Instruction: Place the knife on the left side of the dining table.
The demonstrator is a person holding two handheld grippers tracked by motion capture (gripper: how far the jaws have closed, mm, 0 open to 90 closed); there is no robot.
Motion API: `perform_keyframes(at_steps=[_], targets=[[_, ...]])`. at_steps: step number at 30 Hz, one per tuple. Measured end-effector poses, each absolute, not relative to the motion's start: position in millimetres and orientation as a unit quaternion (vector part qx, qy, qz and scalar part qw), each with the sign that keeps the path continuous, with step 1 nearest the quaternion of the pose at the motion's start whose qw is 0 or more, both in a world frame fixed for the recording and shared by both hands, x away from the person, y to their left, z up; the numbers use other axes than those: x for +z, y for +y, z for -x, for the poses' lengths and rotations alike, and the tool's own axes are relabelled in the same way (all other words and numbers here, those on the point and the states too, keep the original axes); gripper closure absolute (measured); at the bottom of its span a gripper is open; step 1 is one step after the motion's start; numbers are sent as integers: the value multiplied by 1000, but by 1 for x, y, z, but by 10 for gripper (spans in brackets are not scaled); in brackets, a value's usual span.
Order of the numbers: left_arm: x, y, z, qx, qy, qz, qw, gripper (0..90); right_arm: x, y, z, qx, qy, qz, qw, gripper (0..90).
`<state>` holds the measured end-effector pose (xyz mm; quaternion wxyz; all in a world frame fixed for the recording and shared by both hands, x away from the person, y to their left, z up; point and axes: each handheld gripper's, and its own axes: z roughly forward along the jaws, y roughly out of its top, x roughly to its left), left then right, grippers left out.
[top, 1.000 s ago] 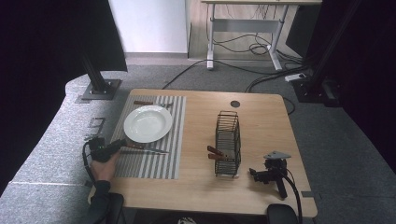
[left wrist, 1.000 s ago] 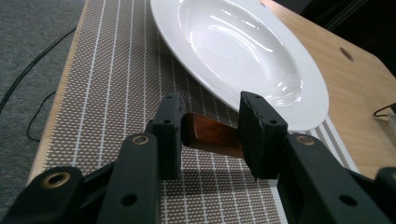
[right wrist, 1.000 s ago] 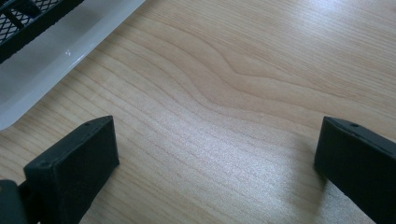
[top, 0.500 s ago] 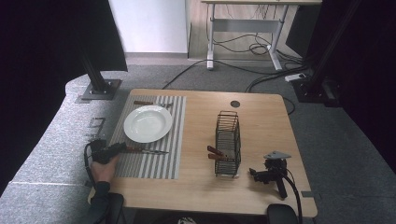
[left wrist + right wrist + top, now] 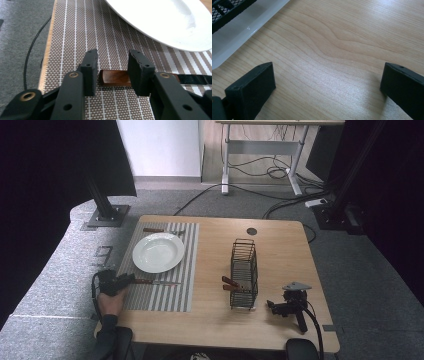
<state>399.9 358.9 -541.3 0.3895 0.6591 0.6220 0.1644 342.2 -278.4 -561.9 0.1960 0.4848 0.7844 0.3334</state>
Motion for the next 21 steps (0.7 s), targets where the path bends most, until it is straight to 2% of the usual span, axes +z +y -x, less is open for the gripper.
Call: perform_keyframes(at_steps=[2,4,5,6,7,8,9,10,12,13,15,17,21], targets=[[-540,359,-399,167,621,-658,392,568,-562,-278,-342,333,784,-485,196,0],[-538,360,-399,171,617,-659,396,482,-562,-278,-342,333,784,-485,196,0],[-536,359,-398,175,612,-661,397,482,-562,-278,-342,333,784,-485,196,0],[-534,359,-397,182,606,-665,397,410,-562,-278,-342,333,784,-485,196,0],[-532,358,-397,188,600,-668,397,410,-562,-278,-342,333,784,-485,196,0],[-529,357,-395,198,590,-673,400,336,-562,-278,-342,333,784,-485,196,0],[-526,356,-394,203,583,-676,403,336,-562,-278,-342,333,784,-485,196,0],[-523,355,-393,206,576,-680,404,261,-562,-278,-342,333,784,-485,196,0],[-519,353,-391,212,562,-688,407,206,-562,-278,-342,333,784,-485,196,0],[-516,350,-389,213,553,-695,406,206,-562,-278,-342,333,784,-485,196,0],[-513,346,-386,214,541,-707,402,140,-562,-278,-342,334,784,-485,196,0],[-513,342,-383,214,531,-720,391,132,-562,-278,-342,333,784,-485,196,0],[-519,336,-378,214,511,-750,362,22,-562,-278,-342,334,784,-485,196,0]])
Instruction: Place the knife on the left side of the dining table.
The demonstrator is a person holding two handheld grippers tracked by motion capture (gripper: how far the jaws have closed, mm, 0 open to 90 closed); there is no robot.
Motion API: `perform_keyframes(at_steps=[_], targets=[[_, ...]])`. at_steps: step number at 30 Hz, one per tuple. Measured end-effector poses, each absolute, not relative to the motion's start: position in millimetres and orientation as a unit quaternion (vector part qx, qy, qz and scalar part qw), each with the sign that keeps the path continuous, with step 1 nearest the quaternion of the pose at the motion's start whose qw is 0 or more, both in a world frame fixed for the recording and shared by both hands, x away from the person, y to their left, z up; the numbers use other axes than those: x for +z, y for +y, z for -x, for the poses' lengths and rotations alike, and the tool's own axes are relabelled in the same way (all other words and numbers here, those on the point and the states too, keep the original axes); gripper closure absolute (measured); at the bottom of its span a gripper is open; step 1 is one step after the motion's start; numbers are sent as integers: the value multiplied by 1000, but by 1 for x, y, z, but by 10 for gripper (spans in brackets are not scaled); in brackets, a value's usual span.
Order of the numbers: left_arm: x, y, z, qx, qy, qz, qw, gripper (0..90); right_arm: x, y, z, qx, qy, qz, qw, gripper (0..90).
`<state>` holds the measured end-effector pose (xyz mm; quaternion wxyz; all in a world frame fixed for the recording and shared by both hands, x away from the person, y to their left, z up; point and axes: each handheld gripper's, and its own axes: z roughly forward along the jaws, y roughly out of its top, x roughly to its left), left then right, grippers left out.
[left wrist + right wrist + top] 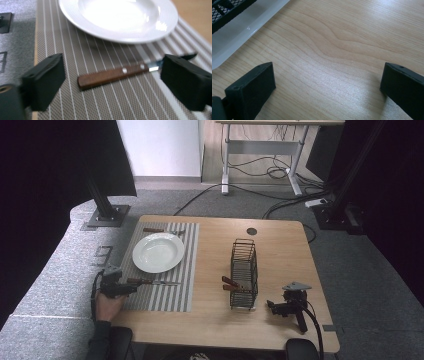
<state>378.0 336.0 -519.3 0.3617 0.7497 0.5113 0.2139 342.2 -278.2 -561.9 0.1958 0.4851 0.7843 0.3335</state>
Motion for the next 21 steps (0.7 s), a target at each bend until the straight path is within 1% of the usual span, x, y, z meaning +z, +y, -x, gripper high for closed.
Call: perform_keyframes(at_steps=[1,2,7,11,13,21], targets=[[-521,335,-377,215,508,-754,356,0,-562,-278,-342,333,784,-485,196,0],[-526,332,-375,218,502,-765,339,0,-562,-278,-342,334,784,-485,196,0],[-535,330,-376,207,500,-777,322,0,-562,-278,-342,333,784,-485,196,0],[-545,328,-378,199,500,-789,296,0,-562,-278,-342,333,784,-485,196,0],[-548,329,-380,186,516,-781,299,0,-562,-278,-342,333,784,-485,196,0],[-549,327,-379,192,516,-781,294,0,-562,-278,-342,334,784,-485,196,0]])
